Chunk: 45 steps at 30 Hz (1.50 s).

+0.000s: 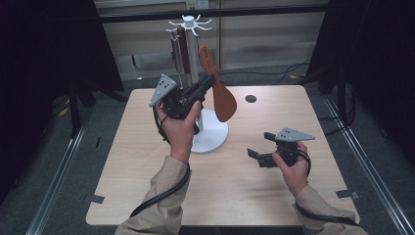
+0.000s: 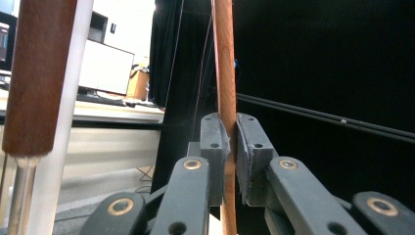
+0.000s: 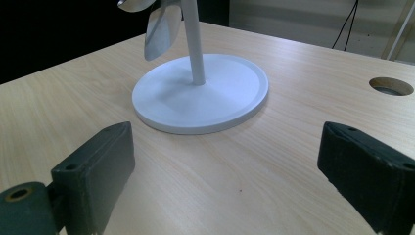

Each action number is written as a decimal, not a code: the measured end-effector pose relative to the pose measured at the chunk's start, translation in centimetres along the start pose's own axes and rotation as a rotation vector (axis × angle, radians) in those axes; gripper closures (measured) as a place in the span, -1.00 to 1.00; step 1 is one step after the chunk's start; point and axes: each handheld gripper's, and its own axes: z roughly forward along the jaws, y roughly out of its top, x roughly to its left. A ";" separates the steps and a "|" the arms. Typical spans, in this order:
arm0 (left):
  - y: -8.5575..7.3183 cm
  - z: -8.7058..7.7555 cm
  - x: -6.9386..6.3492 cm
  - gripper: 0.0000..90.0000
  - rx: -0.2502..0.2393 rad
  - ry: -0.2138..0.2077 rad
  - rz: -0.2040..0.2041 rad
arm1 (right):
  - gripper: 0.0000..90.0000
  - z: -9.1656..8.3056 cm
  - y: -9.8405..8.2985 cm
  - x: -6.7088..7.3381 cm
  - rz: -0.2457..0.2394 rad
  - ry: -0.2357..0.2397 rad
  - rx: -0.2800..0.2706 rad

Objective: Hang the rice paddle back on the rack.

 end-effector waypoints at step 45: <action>2.4 0.8 2.1 0.84 -0.050 0.034 -0.016 | -0.86 -0.1 0.1 -0.3 0.013 0.019 0.004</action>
